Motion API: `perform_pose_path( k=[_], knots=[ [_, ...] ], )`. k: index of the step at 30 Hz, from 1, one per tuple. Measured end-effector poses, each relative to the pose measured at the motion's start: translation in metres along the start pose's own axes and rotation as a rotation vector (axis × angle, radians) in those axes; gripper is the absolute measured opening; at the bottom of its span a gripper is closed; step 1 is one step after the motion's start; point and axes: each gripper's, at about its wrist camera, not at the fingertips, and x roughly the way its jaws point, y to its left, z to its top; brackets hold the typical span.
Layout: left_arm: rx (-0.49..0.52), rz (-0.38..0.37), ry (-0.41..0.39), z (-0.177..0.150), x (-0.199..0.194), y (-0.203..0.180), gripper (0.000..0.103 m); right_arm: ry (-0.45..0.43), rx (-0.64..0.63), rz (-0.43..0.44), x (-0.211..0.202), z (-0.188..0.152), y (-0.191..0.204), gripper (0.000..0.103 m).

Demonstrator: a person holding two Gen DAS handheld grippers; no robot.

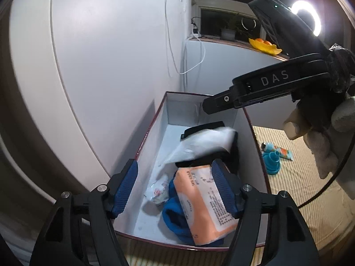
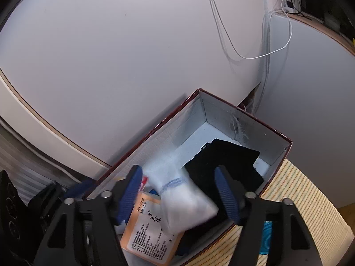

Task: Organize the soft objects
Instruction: 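Carry both items into the box and open both grippers, then move the left gripper to the blue funnel and right to the cream tube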

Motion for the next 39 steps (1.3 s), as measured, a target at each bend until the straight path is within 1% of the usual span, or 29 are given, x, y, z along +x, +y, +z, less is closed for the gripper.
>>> perform_pose_path(
  k=[4, 9, 12, 18, 22, 26, 29, 33, 37, 39],
  knots=[
    [-0.001, -0.005, -0.008, -0.002, -0.004, -0.002, 0.069, -0.007, 0.014, 0.007, -0.005, -0.001, 0.001, 0.066],
    [-0.02, -0.026, -0.023, -0.003, -0.012, -0.004, 0.069, -0.021, 0.029, 0.016, -0.023, -0.008, -0.002, 0.066],
    [-0.021, -0.044, -0.035, -0.004, -0.017, -0.011, 0.069, -0.037, 0.041, 0.018, -0.041, -0.018, -0.015, 0.066],
    [-0.007, -0.107, -0.044, -0.002, -0.02, -0.036, 0.069, -0.066, 0.085, 0.014, -0.081, -0.047, -0.051, 0.066],
    [0.01, -0.159, -0.035, -0.002, -0.018, -0.057, 0.069, -0.088, 0.137, -0.001, -0.105, -0.075, -0.079, 0.066],
    [0.035, -0.212, -0.025, -0.004, -0.016, -0.084, 0.069, -0.117, 0.189, -0.039, -0.128, -0.109, -0.109, 0.066],
    [0.05, -0.248, -0.016, -0.008, -0.013, -0.106, 0.069, -0.113, 0.204, -0.079, -0.138, -0.133, -0.127, 0.066],
    [0.079, -0.282, -0.004, -0.015, -0.006, -0.139, 0.069, -0.097, 0.206, -0.104, -0.142, -0.152, -0.146, 0.066],
    [0.081, -0.303, 0.009, -0.021, 0.002, -0.16, 0.069, -0.096, 0.2, -0.114, -0.141, -0.164, -0.162, 0.066],
    [0.081, -0.307, 0.025, -0.024, 0.008, -0.167, 0.069, -0.089, 0.175, -0.116, -0.138, -0.168, -0.165, 0.066]
  ],
)
